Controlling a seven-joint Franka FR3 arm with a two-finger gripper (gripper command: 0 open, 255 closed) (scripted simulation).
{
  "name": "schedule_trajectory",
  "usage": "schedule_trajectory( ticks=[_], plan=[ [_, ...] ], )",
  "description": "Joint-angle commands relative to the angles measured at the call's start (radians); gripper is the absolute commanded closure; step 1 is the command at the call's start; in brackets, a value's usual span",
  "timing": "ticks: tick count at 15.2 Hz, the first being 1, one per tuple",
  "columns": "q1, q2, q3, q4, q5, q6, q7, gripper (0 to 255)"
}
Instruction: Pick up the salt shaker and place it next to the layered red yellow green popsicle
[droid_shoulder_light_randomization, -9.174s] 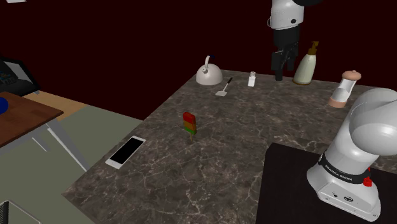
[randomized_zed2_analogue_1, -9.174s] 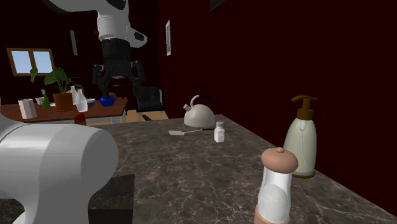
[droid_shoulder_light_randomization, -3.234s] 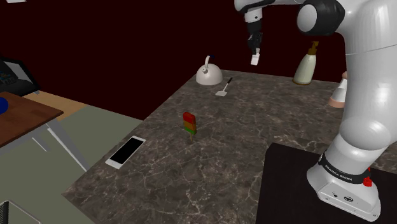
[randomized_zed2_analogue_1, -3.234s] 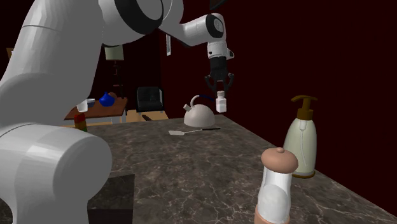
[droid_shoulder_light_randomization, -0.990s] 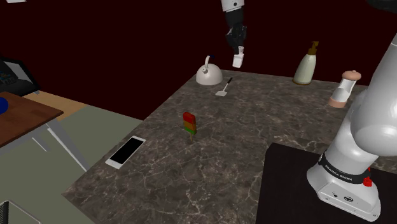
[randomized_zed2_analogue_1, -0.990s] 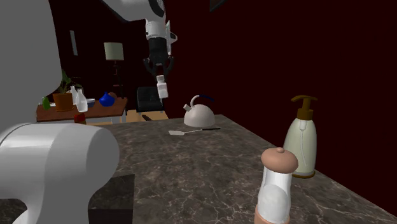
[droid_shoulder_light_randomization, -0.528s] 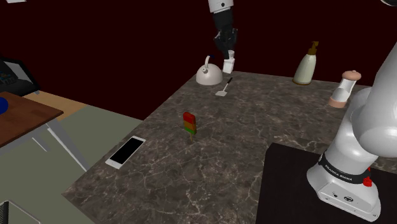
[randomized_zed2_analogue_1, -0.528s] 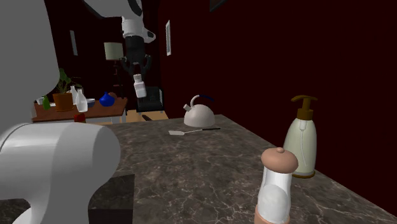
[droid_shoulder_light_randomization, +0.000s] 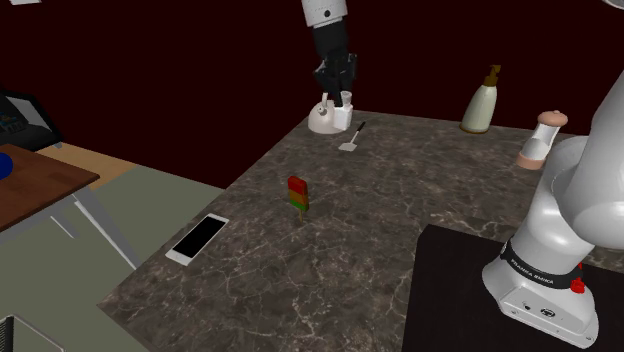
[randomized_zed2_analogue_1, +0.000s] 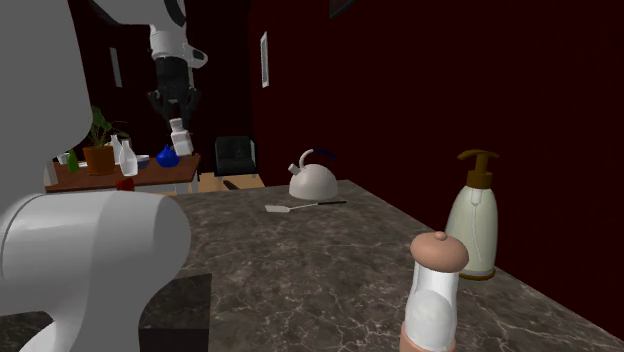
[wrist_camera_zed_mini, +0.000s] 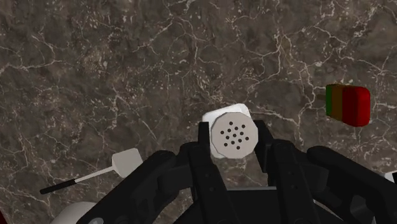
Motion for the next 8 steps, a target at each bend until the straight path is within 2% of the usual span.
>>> schedule_trajectory(
  ticks=[1,8],
  plan=[
    [0.027,0.015,0.028,0.022,0.013,-0.009,0.057,255],
    [0.110,0.083,0.106,0.107,0.044,-0.028,0.219,255]
  ],
)
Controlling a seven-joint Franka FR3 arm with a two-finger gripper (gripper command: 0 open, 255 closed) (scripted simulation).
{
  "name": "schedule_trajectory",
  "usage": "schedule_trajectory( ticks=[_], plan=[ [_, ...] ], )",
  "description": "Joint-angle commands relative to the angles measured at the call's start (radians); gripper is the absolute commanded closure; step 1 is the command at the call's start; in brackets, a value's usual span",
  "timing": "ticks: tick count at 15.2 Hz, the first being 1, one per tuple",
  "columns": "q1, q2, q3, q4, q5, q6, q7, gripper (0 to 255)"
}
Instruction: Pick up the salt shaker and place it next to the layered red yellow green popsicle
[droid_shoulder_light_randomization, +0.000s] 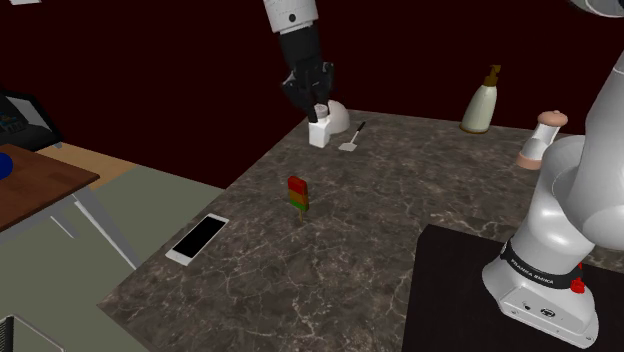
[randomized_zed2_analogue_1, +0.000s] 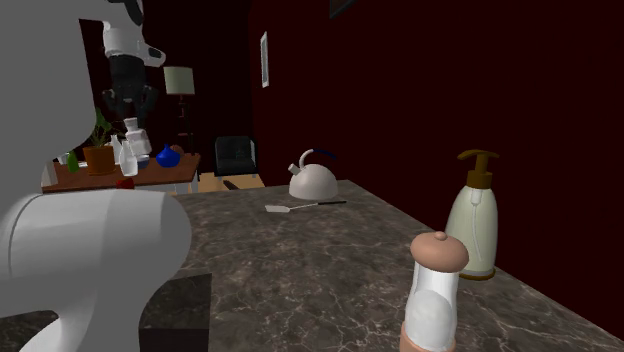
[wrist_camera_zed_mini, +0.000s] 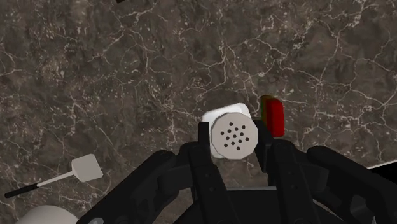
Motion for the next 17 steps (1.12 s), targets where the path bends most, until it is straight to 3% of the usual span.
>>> schedule_trajectory(
  ticks=[1,6,17],
  plan=[
    [0.026,0.032,0.023,0.038,0.007,-0.006,0.051,255],
    [0.093,0.124,0.075,0.158,0.018,-0.032,0.172,255],
    [0.091,0.101,0.073,-0.022,0.020,0.125,0.165,255]
  ],
)
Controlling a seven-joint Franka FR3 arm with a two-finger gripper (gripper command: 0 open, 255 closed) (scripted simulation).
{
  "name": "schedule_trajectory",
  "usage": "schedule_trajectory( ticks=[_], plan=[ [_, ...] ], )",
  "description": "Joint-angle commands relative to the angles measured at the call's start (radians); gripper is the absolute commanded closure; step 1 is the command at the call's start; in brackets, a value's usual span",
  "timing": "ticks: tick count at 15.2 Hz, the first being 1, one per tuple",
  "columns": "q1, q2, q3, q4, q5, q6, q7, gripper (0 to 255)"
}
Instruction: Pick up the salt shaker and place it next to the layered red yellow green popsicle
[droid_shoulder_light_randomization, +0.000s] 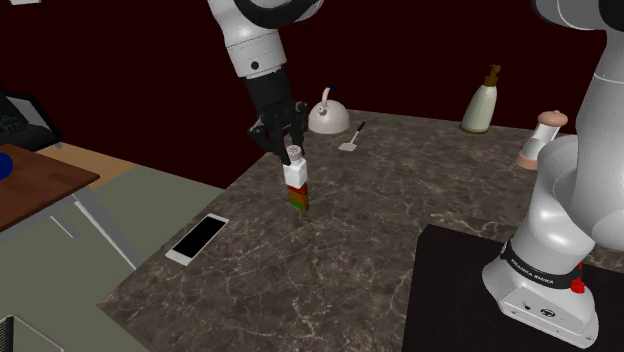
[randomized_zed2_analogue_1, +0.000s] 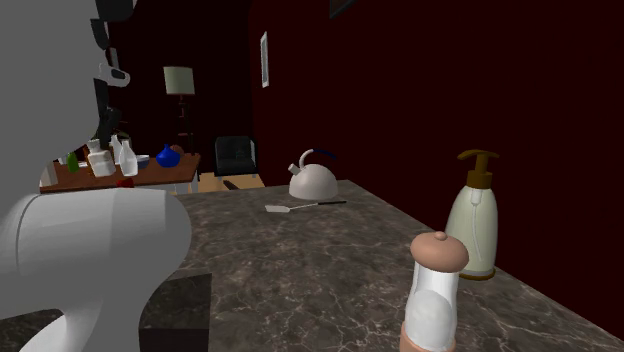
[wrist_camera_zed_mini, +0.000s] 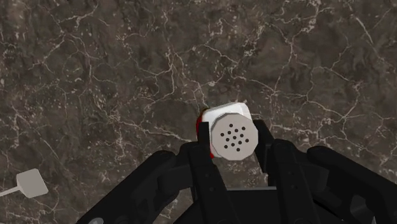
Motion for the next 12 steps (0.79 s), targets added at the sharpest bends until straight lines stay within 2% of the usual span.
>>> schedule_trajectory(
  ticks=[1,12],
  plan=[
    [0.000,-0.002,0.000,-0.029,0.000,0.027,-0.001,255],
    [-0.001,0.008,-0.001,-0.163,-0.001,0.172,-0.005,255]
  ],
)
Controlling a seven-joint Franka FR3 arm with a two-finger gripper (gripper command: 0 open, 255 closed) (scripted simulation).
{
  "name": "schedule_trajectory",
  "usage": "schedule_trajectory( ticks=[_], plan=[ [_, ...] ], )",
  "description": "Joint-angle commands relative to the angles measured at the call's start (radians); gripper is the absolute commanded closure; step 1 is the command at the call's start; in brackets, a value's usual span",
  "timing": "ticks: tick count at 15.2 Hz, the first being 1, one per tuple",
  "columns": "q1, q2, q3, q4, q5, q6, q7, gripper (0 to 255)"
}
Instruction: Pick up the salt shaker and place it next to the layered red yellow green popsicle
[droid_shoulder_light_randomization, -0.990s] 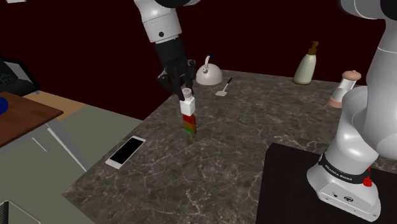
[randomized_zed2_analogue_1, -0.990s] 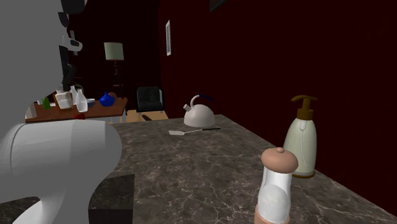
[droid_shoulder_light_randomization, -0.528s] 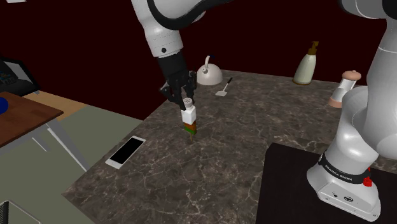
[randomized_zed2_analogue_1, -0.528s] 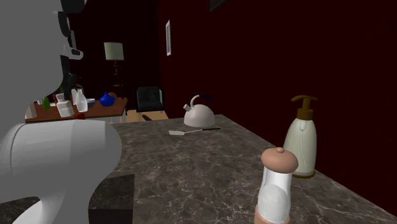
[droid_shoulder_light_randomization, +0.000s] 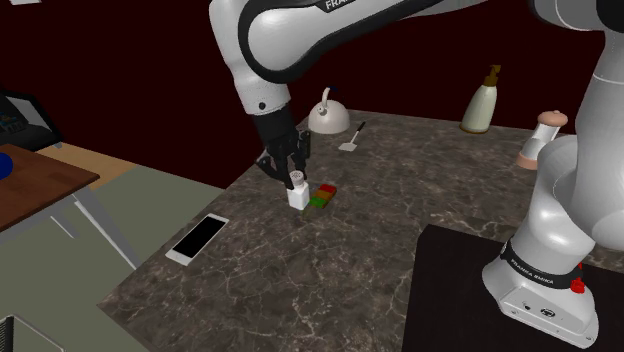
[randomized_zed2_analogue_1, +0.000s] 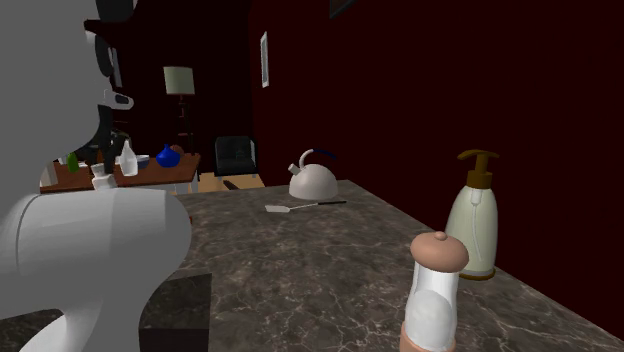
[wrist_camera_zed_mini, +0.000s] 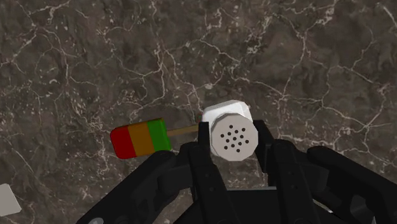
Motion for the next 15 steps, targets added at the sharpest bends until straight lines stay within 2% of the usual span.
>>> schedule_trajectory(
  ticks=[1,15],
  plan=[
    [-0.001,0.005,-0.001,-0.019,-0.001,0.025,-0.002,255],
    [0.001,0.057,-0.002,-0.142,-0.007,0.199,-0.003,255]
  ],
)
